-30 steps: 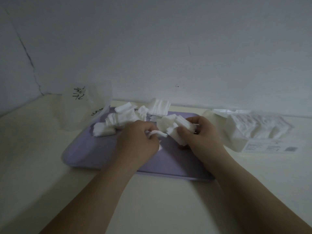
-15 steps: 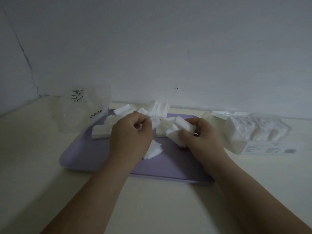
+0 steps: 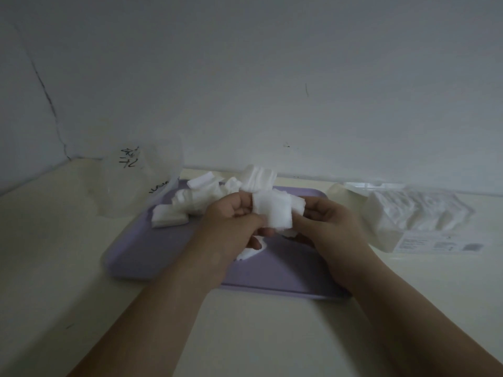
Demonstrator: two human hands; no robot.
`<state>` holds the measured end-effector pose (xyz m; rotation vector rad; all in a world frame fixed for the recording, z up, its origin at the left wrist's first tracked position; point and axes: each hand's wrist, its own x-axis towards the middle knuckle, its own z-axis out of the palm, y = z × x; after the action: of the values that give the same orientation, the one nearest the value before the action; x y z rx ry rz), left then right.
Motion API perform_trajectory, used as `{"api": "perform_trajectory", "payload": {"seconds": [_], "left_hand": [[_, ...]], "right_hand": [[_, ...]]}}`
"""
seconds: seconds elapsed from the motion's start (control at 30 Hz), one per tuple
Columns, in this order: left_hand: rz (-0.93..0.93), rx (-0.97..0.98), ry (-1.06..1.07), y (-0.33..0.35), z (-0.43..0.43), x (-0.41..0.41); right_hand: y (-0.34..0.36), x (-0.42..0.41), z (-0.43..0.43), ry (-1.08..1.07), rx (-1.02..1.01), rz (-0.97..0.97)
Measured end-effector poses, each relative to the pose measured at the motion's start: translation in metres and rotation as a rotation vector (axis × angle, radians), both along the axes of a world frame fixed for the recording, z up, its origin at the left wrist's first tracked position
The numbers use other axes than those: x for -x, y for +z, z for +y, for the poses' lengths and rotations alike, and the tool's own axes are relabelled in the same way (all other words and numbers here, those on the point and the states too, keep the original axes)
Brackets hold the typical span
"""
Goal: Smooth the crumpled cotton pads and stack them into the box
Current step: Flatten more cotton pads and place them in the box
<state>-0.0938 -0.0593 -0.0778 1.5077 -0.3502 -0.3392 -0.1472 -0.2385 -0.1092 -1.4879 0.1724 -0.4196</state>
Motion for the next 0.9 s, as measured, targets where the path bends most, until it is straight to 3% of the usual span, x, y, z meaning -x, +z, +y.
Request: {"api": "perform_trajectory", "payload": {"seconds": [0.13, 0.43, 0.73, 0.83, 0.9], "left_hand": [[-0.007, -0.003, -0.015, 0.002, 0.000, 0.002], [-0.256, -0.167, 0.060, -0.010, -0.001, -0.004], [-0.307, -0.189, 0.117, -0.017, -0.001, -0.011], [-0.351, -0.249, 0.116, -0.017, 0.001, -0.013], [-0.431, -0.364, 0.118, -0.018, 0.006, -0.018]], "right_hand": [[0.004, 0.003, 0.001, 0.028, 0.024, 0.007], [0.003, 0.002, -0.001, 0.011, -0.007, 0.039], [0.011, 0.005, 0.006, 0.083, -0.061, 0.009], [0.011, 0.008, 0.008, 0.155, 0.037, -0.002], [0.005, 0.005, 0.006, 0.080, 0.132, 0.014]]}}
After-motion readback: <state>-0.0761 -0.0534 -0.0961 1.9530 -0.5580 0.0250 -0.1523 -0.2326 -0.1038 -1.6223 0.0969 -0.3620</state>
